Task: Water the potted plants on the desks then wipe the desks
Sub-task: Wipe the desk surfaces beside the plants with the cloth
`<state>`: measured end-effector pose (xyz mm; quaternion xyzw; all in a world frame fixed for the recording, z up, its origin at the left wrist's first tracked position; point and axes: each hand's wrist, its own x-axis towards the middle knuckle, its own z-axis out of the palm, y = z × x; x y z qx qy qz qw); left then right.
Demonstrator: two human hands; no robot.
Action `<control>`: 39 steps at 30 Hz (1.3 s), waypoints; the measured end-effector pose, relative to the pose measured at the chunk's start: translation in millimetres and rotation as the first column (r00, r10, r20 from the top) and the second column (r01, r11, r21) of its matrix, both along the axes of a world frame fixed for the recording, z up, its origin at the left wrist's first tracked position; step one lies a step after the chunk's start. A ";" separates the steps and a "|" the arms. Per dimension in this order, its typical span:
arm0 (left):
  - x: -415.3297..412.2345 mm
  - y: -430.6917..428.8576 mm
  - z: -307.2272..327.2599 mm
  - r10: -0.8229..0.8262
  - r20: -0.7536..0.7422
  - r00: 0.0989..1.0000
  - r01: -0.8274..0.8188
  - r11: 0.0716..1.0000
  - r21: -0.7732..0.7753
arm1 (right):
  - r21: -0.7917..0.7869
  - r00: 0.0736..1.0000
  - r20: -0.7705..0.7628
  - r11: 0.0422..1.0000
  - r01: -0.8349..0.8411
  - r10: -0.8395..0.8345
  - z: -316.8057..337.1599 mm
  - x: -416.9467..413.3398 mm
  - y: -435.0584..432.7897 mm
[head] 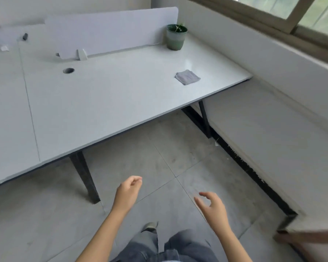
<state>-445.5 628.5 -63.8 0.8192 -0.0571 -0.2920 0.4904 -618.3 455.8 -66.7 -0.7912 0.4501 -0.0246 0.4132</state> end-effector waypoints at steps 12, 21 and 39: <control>44.4 -113.4 -29.1 -0.160 -0.111 0.981 0.171 0.981 0.091 | 0.049 0.993 -0.041 0.993 0.110 -0.108 -14.4 40.0 -103.2; 91.1 -301.6 -15.2 -0.321 0.083 0.944 0.320 0.947 0.025 | 0.016 0.971 0.143 0.981 0.193 -0.193 11.5 102.5 -285.5; 270.6 -440.8 0.5 -0.023 0.055 0.998 0.026 0.998 -0.053 | 0.136 0.999 0.013 0.990 -0.039 0.038 -3.5 293.5 -438.6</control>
